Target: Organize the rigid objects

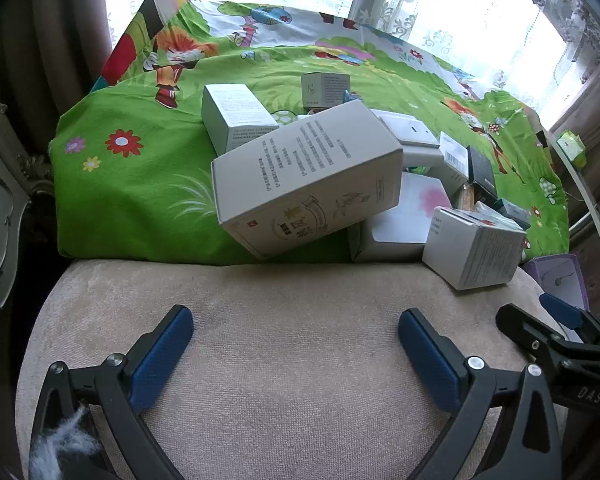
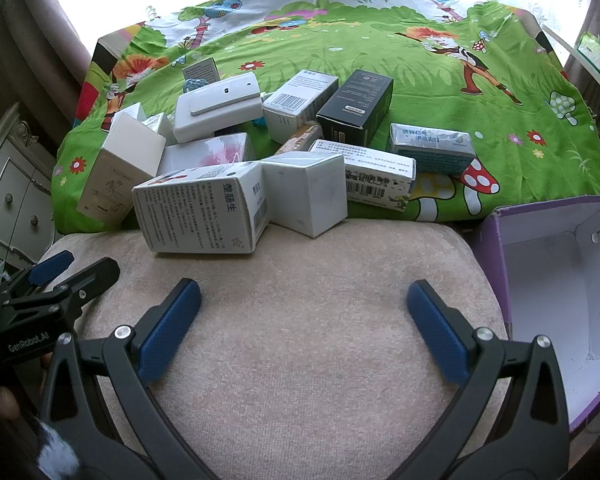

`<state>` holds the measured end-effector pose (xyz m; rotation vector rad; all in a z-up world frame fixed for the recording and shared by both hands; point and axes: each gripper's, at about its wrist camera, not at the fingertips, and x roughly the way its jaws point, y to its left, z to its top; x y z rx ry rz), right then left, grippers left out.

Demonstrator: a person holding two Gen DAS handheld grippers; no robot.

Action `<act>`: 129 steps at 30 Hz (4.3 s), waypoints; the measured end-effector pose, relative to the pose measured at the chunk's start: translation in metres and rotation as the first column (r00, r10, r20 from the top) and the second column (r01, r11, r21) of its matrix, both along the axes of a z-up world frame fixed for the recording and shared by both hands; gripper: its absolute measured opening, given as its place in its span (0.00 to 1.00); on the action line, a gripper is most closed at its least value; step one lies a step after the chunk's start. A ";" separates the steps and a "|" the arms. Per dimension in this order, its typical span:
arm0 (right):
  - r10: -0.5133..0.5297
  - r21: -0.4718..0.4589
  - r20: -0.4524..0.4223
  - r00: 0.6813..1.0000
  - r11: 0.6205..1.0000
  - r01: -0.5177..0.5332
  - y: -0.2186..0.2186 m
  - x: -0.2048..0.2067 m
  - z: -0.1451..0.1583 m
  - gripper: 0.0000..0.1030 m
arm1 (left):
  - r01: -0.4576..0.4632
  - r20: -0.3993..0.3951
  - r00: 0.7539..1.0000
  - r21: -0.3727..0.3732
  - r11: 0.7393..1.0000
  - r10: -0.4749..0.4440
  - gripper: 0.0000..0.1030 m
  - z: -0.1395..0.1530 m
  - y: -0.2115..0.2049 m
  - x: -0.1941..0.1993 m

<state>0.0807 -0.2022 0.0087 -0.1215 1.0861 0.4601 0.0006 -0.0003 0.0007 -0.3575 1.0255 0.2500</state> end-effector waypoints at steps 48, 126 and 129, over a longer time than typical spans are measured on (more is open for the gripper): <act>0.115 0.087 0.016 0.993 0.989 -0.116 -0.007 -0.001 0.010 1.00 | -0.125 0.197 0.959 -0.343 0.931 0.202 1.00 0.023 0.043 0.017; -0.425 0.133 0.182 0.887 0.904 0.406 -0.239 0.024 0.047 0.73 | 0.560 0.257 0.812 -0.084 0.824 -0.525 0.99 0.065 -0.252 0.087; -0.462 0.137 0.187 0.867 0.886 0.443 -0.255 0.025 0.049 0.75 | 0.612 0.248 0.773 -0.047 0.790 -0.584 0.99 0.067 -0.273 0.092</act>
